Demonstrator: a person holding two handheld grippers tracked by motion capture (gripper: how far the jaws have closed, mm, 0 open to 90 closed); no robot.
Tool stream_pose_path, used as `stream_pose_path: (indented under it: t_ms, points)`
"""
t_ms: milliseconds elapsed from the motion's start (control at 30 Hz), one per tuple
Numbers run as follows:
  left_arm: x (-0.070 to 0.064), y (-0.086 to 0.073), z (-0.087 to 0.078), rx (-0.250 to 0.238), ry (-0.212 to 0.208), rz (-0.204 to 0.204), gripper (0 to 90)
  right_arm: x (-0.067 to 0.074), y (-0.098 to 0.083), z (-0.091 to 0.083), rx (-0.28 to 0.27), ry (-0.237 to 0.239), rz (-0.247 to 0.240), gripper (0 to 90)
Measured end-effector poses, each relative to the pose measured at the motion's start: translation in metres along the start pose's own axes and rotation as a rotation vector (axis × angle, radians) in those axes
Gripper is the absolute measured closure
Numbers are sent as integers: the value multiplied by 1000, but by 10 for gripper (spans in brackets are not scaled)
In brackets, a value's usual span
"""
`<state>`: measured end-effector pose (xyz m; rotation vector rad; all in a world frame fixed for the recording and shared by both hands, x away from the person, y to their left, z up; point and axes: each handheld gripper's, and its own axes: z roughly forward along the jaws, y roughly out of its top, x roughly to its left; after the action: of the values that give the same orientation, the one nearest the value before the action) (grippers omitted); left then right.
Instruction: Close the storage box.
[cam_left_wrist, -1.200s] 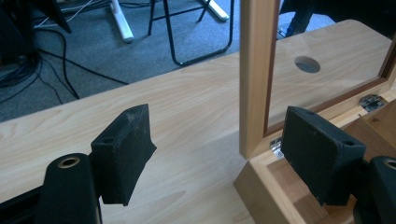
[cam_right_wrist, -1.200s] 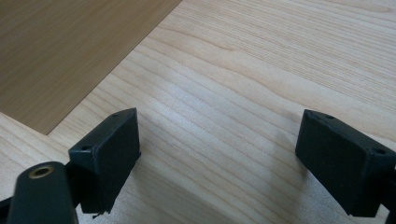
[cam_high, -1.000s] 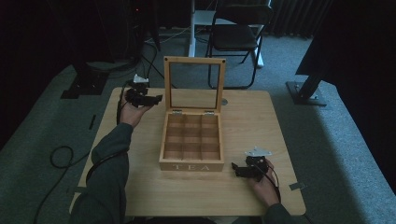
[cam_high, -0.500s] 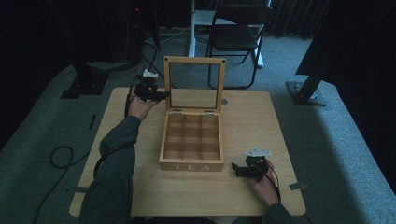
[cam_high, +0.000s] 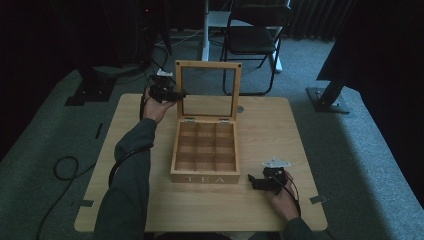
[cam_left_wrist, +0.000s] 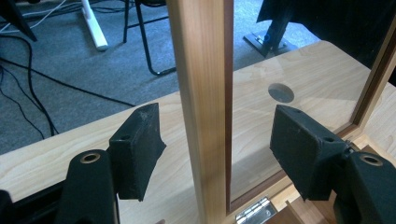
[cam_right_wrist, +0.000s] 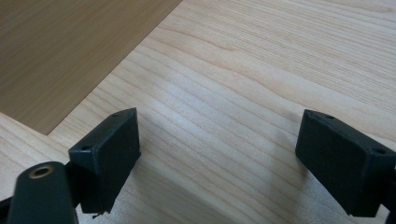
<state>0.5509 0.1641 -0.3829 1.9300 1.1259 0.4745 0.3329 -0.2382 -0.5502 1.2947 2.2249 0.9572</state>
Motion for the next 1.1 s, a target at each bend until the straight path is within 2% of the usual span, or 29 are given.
stream_pose_path:
  t_ms: [100,233,400,533,600,667,767,833,967,1100]
  points:
    - [0,5,2,5,1,4,337,0,0,0,1,0,0,133]
    - [1,9,3,-29,-14,-26,337,0,0,0,1,0,0,133]
    - [1,17,5,-29,-10,-15,340,0,0,0,0,0,0,134]
    - [-2,20,3,-39,-35,-18,359,0,0,0,0,0,-2,133]
    - [-4,21,2,-39,-27,-18,357,0,0,0,-1,-1,-2,134]
    - [-4,19,0,-50,-35,-37,361,0,0,0,-1,0,-1,134]
    - [-4,18,-3,-58,-38,-40,400,0,0,0,-1,0,-1,133]
    - [-4,16,-7,-65,-47,-37,408,0,0,0,0,1,-2,131]
    - [-10,13,-14,-64,-42,-13,407,1,1,1,2,6,-6,130]
    - [-16,11,-20,-66,-27,-8,407,1,2,2,1,9,-7,130]
